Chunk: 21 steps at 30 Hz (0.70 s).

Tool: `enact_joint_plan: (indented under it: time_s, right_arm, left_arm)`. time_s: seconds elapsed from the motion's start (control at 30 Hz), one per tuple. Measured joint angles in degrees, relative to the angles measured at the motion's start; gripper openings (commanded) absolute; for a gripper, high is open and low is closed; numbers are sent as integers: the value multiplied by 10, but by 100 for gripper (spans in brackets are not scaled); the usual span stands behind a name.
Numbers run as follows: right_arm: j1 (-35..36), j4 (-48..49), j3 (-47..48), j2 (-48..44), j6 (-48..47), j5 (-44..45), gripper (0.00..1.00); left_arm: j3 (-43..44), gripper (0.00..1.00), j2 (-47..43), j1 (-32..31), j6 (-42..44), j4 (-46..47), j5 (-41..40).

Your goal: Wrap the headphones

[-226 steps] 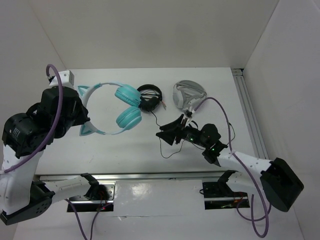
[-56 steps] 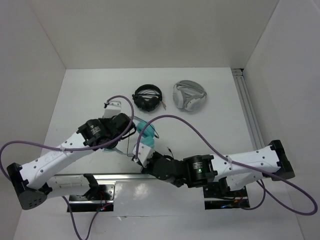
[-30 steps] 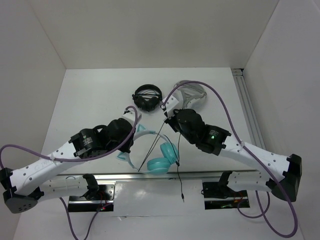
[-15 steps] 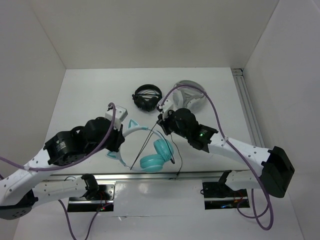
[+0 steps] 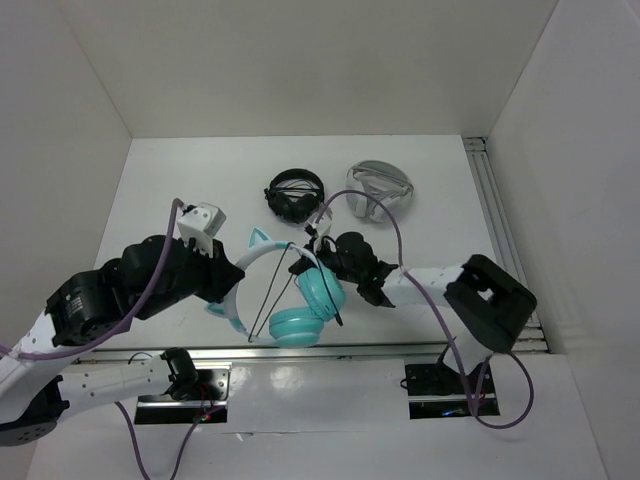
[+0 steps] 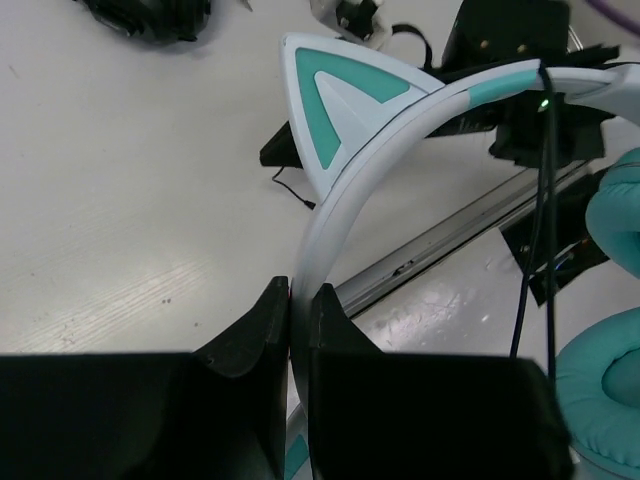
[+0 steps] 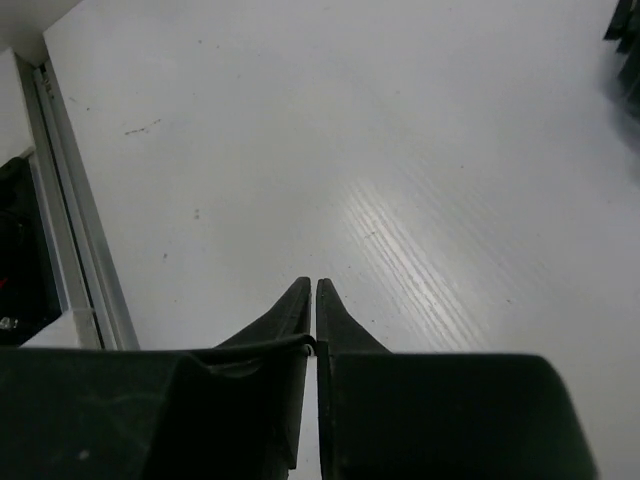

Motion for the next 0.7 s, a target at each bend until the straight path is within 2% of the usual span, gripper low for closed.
enact_joint_plan:
  time_s: [0.17, 0.33, 0.47, 0.7]
  right_arm:
    - [3, 130, 0, 108, 56, -29, 0]
    - [4, 250, -1, 196, 106, -47, 0]
    - [4, 312, -5, 230, 138, -65, 5]
    - [4, 373, -11, 258, 165, -90, 8]
  left_arm:
    - [13, 0, 2, 0, -34, -18, -38]
    - [12, 0, 4, 0, -56, -52, -69]
    - [12, 0, 2, 0, -76, -67, -93]
    - [12, 0, -3, 0, -97, -75, -106]
